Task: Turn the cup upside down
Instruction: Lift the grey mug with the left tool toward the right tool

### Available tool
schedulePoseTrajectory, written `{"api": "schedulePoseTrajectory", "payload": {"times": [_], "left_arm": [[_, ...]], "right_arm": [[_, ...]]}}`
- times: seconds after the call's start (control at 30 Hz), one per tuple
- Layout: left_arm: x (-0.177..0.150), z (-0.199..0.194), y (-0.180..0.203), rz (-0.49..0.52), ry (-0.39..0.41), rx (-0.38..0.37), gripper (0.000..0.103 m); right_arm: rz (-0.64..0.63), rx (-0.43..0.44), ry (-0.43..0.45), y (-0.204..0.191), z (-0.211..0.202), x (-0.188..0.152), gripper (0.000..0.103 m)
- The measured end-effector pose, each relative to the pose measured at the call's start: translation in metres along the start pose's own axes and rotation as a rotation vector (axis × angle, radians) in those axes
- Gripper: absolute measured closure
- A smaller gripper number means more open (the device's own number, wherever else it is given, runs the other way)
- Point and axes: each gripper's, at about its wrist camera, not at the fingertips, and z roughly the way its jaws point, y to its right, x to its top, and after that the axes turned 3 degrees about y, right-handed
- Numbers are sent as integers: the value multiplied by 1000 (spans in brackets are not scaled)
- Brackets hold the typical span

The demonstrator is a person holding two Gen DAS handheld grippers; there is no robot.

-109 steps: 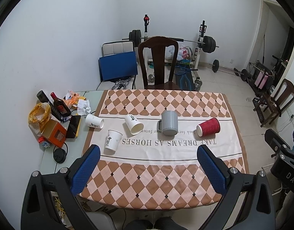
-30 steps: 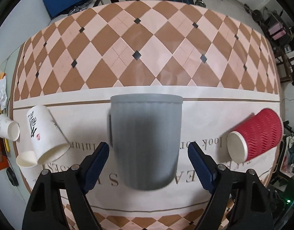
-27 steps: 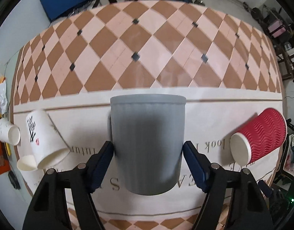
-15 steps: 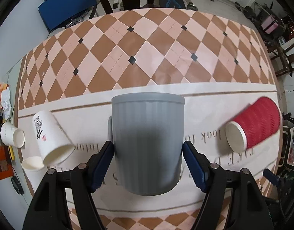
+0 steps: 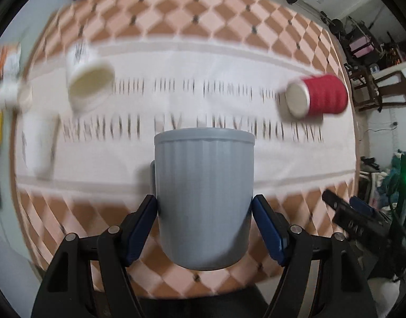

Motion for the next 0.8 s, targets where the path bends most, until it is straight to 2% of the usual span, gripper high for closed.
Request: {"api": "schedulePoseTrajectory", "payload": {"times": [0.2, 0.4, 0.53, 0.67, 0.77, 0.8], "left_arm": [[-45, 18, 11, 3, -8, 5, 32], [-56, 39, 22, 60, -3, 27, 32], [-57, 45, 23, 38, -21, -20, 32], [-57, 41, 20, 7, -6, -29, 31], [-58, 24, 18, 11, 45, -21, 22], [-58, 17, 16, 9, 63, -20, 15]], "right_arm": [[26, -22, 5, 13, -1, -41, 18], [30, -47, 6, 24, 5, -61, 18], [36, -56, 13, 29, 2, -66, 18], [37, -60, 21, 30, -2, -66, 18], [35, -52, 36, 30, -10, -64, 18], [32, -38, 43, 29, -13, -63, 17]]}}
